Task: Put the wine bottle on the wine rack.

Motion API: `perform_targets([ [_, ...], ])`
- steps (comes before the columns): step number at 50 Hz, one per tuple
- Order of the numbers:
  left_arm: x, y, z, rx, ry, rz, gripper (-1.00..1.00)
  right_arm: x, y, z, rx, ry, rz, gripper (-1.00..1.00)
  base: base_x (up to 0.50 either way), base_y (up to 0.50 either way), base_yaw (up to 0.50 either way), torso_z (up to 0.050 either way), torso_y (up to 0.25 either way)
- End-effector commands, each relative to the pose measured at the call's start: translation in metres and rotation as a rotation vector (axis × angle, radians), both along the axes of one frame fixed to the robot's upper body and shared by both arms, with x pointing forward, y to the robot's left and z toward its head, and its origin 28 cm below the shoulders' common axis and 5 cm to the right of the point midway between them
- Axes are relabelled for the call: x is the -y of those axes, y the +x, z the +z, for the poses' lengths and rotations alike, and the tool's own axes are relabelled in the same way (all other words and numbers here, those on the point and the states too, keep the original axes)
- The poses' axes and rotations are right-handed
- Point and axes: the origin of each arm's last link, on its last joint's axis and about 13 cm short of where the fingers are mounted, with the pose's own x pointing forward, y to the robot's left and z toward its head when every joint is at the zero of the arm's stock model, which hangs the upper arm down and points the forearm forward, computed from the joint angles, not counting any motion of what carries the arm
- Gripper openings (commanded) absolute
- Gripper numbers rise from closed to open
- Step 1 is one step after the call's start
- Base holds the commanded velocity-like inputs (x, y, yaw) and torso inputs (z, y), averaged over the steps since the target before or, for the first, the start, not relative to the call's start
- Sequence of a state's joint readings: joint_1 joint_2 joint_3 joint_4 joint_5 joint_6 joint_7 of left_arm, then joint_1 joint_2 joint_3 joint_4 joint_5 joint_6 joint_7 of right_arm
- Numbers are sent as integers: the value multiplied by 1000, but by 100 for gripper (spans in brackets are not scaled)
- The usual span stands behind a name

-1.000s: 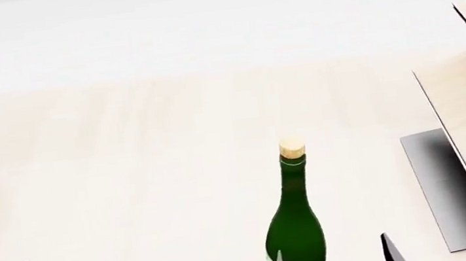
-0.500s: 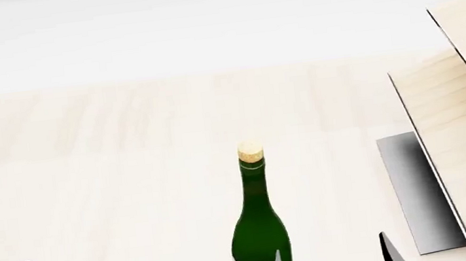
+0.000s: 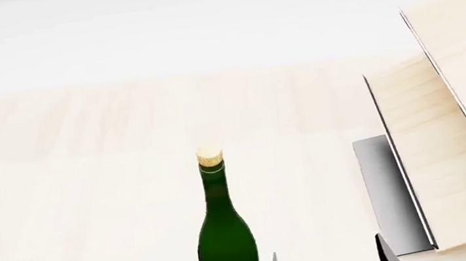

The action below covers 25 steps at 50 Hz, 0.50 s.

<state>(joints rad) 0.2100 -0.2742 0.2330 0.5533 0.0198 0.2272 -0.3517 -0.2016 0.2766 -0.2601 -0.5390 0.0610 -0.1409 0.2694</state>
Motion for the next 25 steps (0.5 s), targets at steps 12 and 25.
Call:
perform_targets([
  [12,0,0,0,0,-1,-4,100,-1,0,-2,-5,-7,6,100,0,-119,0,0,0],
  [25,1,0,-1,-2,0,-9,100,-1,1,-2,-6,-9,9,100,0,-119,0,0,0],
])
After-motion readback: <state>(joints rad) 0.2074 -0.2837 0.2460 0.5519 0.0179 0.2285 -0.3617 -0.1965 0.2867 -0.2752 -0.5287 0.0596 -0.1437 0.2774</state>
